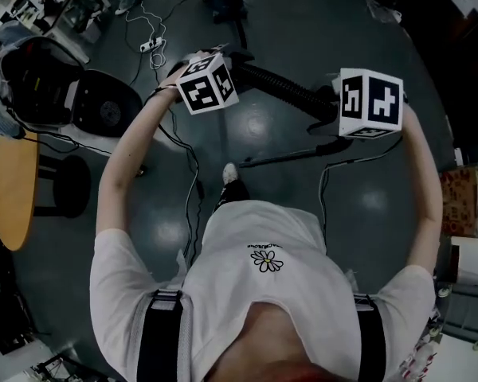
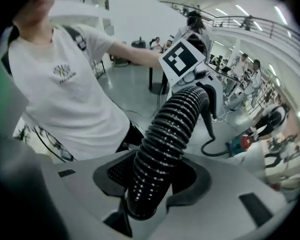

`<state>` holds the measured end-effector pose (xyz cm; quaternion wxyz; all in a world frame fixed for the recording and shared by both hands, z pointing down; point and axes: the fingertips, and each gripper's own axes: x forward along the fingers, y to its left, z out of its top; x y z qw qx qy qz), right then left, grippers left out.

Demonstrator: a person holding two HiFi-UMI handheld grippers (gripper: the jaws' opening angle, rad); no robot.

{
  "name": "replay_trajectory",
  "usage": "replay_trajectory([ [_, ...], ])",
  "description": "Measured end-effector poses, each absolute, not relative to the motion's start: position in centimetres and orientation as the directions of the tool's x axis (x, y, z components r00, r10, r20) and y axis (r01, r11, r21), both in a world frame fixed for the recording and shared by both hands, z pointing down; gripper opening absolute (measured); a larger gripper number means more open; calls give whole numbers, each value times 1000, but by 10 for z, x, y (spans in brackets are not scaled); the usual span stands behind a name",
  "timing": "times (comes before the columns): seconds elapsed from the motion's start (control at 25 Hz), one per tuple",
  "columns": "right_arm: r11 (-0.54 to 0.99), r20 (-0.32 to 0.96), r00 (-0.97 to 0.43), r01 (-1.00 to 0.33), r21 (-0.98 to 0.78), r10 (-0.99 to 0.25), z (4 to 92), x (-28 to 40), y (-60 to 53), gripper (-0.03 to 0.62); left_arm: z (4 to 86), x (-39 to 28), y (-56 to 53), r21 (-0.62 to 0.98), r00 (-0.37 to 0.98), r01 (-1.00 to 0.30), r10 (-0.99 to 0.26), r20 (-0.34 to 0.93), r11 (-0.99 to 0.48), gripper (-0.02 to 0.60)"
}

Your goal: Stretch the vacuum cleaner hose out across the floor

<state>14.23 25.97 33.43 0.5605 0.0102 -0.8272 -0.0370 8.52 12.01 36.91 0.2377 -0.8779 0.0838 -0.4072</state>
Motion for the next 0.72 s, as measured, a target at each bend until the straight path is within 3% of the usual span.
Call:
replay_trajectory([
  [0.2,918,923,-149,135,374,-354,352,170,216,184,399,60,173,-240,533,132,-135,835,-962,195],
  [0.36,734,754,-245,188,653,-609,326,159,179,184,403,60,263,45,592,187,149,792,-981,184],
  [0.44,576,609,-371,208,790,-701,298,137,167,184,385,77,317,181,674,243,300,675,-953,184],
  [0.52,464,464,-489,131,876,-739,273,113,169,184,352,104,360,302,781,296,412,469,-906,184],
  [0.64,474,269,-674,-137,870,-688,250,81,190,184,299,145,399,388,888,395,455,73,-833,184],
  [0.72,523,188,-724,-270,808,-664,246,74,201,184,277,155,410,383,899,429,429,-91,-818,184],
])
